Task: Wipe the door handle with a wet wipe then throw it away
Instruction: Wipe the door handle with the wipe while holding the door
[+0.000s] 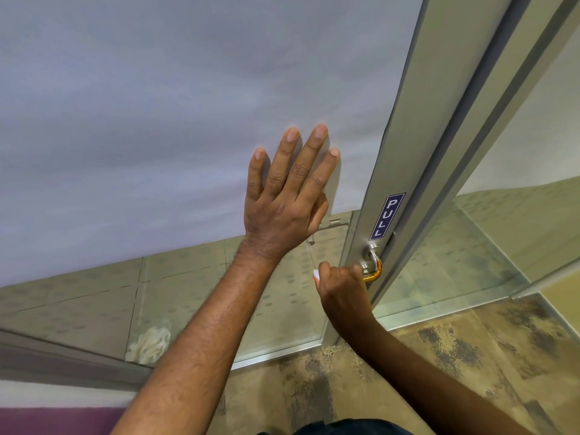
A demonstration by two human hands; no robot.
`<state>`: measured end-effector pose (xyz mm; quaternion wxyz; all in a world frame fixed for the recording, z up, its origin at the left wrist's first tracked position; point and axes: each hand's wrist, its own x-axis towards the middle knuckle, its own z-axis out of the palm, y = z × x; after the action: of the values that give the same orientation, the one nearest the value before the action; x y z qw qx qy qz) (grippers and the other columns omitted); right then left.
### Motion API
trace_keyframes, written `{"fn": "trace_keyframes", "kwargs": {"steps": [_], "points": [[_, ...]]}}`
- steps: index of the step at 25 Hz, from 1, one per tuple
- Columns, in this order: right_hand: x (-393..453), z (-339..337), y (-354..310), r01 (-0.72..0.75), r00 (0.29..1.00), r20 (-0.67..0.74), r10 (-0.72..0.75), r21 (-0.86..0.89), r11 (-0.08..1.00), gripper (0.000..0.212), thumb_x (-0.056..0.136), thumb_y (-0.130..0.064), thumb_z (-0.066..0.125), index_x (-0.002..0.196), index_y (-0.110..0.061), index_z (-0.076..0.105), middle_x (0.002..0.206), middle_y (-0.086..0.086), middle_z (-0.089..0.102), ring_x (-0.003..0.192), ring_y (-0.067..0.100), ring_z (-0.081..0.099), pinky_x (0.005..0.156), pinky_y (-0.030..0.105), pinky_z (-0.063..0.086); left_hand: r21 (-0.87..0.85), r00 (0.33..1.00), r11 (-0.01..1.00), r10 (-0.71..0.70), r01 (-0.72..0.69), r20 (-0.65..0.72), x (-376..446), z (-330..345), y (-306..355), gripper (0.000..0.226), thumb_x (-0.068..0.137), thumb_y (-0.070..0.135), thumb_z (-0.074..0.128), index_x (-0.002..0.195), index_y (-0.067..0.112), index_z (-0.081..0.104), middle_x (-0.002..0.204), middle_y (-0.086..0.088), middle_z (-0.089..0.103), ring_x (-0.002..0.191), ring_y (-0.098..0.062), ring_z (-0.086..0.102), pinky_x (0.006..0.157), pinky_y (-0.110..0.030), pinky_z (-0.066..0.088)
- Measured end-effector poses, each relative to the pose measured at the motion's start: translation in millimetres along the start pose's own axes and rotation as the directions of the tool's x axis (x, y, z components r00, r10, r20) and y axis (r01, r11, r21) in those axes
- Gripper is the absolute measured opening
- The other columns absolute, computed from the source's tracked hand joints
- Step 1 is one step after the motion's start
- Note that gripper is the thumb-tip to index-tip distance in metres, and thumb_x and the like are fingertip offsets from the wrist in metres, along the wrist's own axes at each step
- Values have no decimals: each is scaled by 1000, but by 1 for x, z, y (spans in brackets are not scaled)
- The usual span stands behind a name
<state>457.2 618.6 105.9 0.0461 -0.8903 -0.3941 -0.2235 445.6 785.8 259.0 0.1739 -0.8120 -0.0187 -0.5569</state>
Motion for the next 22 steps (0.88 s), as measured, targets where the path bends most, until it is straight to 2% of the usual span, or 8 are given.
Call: {"fn": "trace_keyframes", "kwargs": {"steps": [3, 6, 8, 10, 13, 16, 19, 22], "points": [[12, -7, -6, -32, 994, -106, 34, 23, 999, 28, 99, -24, 64, 76, -9, 62, 48, 2, 46, 39, 16, 40, 66, 36, 51, -2, 1000, 1000, -4, 4, 9, -1, 1, 0, 66, 102, 26, 54, 165, 23, 37, 180, 0, 2, 168, -25, -2, 136, -51, -7], [14, -8, -8, -49, 980, -191, 54, 32, 998, 30, 97, -20, 68, 70, -7, 63, 46, 3, 45, 40, 15, 32, 65, 36, 53, -11, 1000, 1000, -6, 7, 13, 1, 0, -1, 65, 102, 26, 54, 165, 23, 37, 181, 0, 5, 168, -25, -3, 136, -51, -7], [10, -5, -8, -53, 990, -132, 60, 54, 997, 26, 102, -24, 62, 82, -8, 65, 51, 4, 50, 43, 18, 43, 68, 38, 52, -4, 1000, 1000, -10, 10, 18, 0, 1, -2, 65, 102, 26, 54, 165, 23, 37, 179, -2, 15, 168, -25, -4, 136, -51, -8], [-5, 0, -3, -46, 999, -23, 48, 80, 996, 22, 103, -29, 57, 105, -9, 65, 67, 4, 62, 58, 21, 57, 75, 39, 49, -5, 1000, 1000, -14, 14, 14, -1, 1, -1, 65, 102, 26, 54, 164, 23, 39, 174, -5, 22, 168, -25, -4, 136, -51, -7], [-16, 5, 6, -30, 999, 33, 27, 85, 996, 32, 96, -21, 65, 125, -11, 57, 84, 6, 67, 74, 23, 61, 82, 39, 47, -16, 1000, 1000, -12, 12, -1, 0, 1, 1, 65, 100, 24, 55, 164, 23, 40, 173, -4, 24, 168, -24, -2, 137, -51, -6], [-3, -2, 3, 22, 999, 31, -23, 9, 1000, 16, 98, -24, 66, 100, -8, 60, 64, 6, 60, 55, 22, 57, 70, 38, 49, -16, 1000, 1000, -12, 12, 0, -1, 2, 0, 66, 100, 24, 55, 164, 23, 39, 173, -5, 25, 168, -24, -3, 136, -51, -6], [11, -11, -3, 20, 1000, -5, -20, -20, 1000, 26, 97, -24, 69, 77, -8, 65, 50, 3, 49, 39, 18, 47, 63, 35, 50, -7, 1000, 1000, -16, 16, -1, -2, 3, 0, 65, 101, 25, 54, 164, 23, 39, 172, -5, 26, 168, -25, -3, 136, -51, -7], [23, -16, -4, -5, 1000, 4, 5, 12, 1000, 30, 74, -17, 87, 58, -13, 62, 42, -1, 42, 35, 16, 47, 53, 37, 51, -2, 1000, 1000, -14, 14, 9, -2, 3, 1, 65, 101, 25, 54, 164, 23, 39, 172, -5, 26, 168, -25, -3, 136, -51, -7]]}}
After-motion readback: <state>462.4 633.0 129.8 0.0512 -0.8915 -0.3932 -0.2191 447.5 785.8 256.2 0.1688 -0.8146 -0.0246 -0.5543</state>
